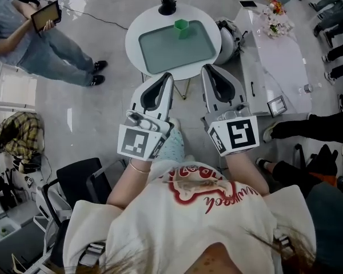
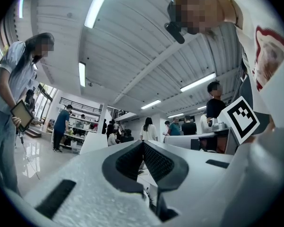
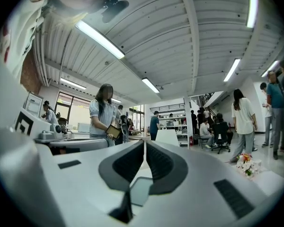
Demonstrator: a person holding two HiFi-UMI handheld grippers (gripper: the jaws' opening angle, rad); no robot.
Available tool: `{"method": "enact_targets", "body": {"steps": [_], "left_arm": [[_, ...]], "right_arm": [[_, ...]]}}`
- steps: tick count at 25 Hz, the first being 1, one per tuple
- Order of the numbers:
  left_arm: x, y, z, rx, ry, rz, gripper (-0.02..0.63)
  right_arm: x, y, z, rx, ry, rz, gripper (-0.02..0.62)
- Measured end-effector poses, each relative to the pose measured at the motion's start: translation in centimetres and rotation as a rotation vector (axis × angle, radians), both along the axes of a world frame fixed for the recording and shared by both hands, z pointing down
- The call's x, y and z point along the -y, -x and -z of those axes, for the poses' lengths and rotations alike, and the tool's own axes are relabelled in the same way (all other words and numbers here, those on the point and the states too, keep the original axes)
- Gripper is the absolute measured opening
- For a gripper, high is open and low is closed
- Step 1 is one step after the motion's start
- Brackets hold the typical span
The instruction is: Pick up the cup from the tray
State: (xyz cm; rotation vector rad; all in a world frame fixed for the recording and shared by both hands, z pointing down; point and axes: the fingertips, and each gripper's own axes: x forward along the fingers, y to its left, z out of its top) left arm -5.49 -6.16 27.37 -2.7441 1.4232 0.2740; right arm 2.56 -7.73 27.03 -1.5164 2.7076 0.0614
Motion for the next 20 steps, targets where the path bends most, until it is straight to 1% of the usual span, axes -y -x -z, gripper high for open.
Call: {"method": "enact_targets", "body": {"steps": [6,10,12,17,20], "left_arm": [[7.6,2.0,0.4,0.028,-0.029,-0.032,0.012],[11.4,2.5,1.4,0.023,-0.02,-0.063,0.012],[12.6,2.7,1.5,0.022,-0.018,-0.066,0.012],[13.8,2.2,1.0,0.007,-0.021,-0.07,0.012],[13.9,2.0,0.0,0.013,-0.007,-0.051,0.012]], "right_arm": [[7.4,2.1,1.8,0.008,-0.025,-0.027,0.032],[11.2,2.9,2.8,0.016,-0.03,-0.054,0.032],[12.2,3.2,2.8,0.011,-0.026,-0.054,0.032],[13.3,3.2,2.4,0.004,-0.017,-0.042,0.032],[13.4,2.9,1.9,0.003,-0.008,-0.03,0.032]]}}
